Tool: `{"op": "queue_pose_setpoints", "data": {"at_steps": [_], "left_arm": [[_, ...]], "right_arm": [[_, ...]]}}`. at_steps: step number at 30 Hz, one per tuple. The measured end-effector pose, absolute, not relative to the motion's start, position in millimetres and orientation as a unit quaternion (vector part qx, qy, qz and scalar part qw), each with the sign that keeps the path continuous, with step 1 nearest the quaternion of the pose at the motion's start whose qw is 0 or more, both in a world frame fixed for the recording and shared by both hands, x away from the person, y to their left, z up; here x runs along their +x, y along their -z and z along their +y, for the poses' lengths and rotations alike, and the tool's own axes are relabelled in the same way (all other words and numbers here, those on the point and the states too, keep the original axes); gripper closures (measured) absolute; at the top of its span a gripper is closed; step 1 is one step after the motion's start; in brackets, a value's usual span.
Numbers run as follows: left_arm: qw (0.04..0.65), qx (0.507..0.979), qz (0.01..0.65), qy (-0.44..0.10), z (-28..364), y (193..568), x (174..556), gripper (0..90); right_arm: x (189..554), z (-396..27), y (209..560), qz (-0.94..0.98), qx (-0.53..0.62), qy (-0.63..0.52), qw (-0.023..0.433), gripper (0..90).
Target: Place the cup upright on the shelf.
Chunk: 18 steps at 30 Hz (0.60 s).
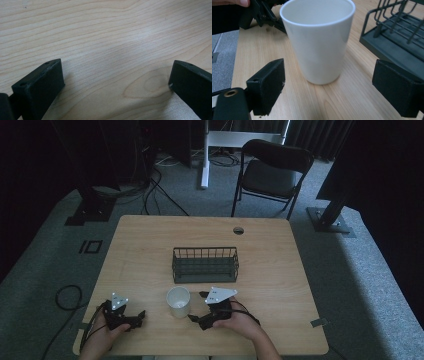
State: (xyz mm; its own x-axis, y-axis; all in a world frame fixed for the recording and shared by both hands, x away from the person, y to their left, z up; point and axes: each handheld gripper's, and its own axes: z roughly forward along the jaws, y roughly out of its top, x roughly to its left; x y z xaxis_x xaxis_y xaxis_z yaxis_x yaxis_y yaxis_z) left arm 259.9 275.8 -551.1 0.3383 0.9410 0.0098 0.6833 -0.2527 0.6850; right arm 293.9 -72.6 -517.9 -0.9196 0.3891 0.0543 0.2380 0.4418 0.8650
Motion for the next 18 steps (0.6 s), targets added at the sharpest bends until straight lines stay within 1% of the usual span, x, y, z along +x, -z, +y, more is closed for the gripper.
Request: {"op": "queue_pose_setpoints", "data": {"at_steps": [11,13,18], "left_arm": [[0.299,0.761,0.533,-0.216,276,551,260,0.1],[0.299,0.761,0.533,-0.216,276,551,260,0.1],[0.299,0.761,0.533,-0.216,276,551,260,0.1]], "right_arm": [[294,-55,515,0.838,0.177,-0.51,0.075,11.0],[292,-51,513,0.834,0.174,-0.519,0.066,11.0],[293,-42,511,0.826,0.173,-0.531,0.08,11.0]]}}
